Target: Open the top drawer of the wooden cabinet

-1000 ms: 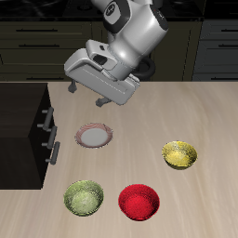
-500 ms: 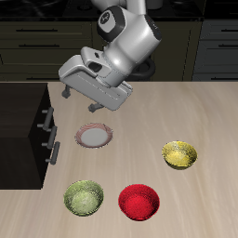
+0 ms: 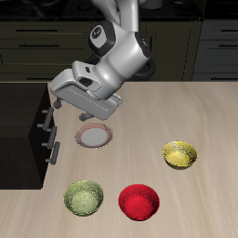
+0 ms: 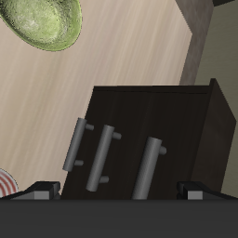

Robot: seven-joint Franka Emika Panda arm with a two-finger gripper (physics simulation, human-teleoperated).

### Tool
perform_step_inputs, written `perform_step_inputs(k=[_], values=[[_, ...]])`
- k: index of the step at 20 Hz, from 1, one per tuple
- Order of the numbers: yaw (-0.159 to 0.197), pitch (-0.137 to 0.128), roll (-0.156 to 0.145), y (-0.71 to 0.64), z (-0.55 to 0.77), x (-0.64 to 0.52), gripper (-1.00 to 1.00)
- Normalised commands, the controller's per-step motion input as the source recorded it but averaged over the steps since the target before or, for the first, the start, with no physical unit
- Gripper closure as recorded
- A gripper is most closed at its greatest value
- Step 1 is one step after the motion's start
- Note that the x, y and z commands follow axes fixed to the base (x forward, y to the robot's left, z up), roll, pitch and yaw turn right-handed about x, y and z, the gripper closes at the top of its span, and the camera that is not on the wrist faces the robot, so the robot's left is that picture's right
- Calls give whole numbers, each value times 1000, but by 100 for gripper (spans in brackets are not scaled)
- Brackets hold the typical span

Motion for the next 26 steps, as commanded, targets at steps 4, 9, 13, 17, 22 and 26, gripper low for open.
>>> perform_step_inputs(k=[4,9,13,17,22,26], values=[[-3,28,-24,-140,-179,-50,-100],[9,25,-67,-386,-217,-128,-100],[1,22,-89,-470,-161,-136,-100],[-2,16,-61,-345,-64,-112,-100],[-8,9,-40,-239,-30,-47,-100],[-1,13,-20,-137,-66,-33,-100]])
